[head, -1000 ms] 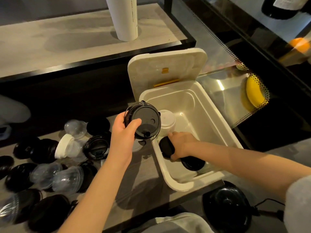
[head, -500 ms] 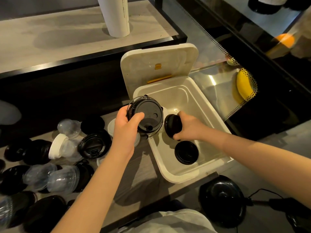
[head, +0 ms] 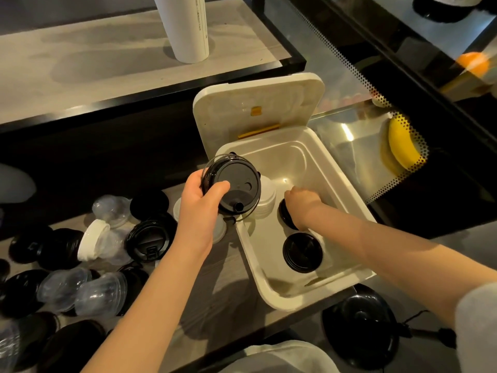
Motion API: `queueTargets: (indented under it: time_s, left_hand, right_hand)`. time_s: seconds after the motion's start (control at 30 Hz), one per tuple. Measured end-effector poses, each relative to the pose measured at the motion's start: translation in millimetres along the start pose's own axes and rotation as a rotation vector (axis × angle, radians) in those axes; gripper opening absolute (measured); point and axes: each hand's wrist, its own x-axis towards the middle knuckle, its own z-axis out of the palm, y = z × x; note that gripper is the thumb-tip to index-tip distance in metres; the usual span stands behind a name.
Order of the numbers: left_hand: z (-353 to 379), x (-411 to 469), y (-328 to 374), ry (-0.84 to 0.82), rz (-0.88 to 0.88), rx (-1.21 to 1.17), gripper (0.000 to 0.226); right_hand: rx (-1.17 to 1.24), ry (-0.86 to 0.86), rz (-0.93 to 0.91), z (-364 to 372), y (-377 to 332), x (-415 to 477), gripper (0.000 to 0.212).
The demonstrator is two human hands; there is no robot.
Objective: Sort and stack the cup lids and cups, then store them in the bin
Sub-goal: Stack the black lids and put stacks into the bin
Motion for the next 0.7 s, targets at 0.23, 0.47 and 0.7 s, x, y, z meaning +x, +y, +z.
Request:
queueTargets:
  time_s: [0.23, 0.47, 0.7]
  left_hand:
    - [2, 1, 4, -0.019, 0.006, 0.002, 0.023]
    - [5, 8, 2, -0.082, -0.001, 0.069, 0.032]
    - [26, 16, 9, -0.154, -0.022, 0.062, 0.034]
  right_hand:
    - [-0.061, -0.091, -0.109, 4, -8, 12, 0.063]
    - [0.384, -0.043, -0.119, -7, 16, 8, 0.06]
    - [1.619, 0.319, -0.216, -55, 49, -57, 0.028]
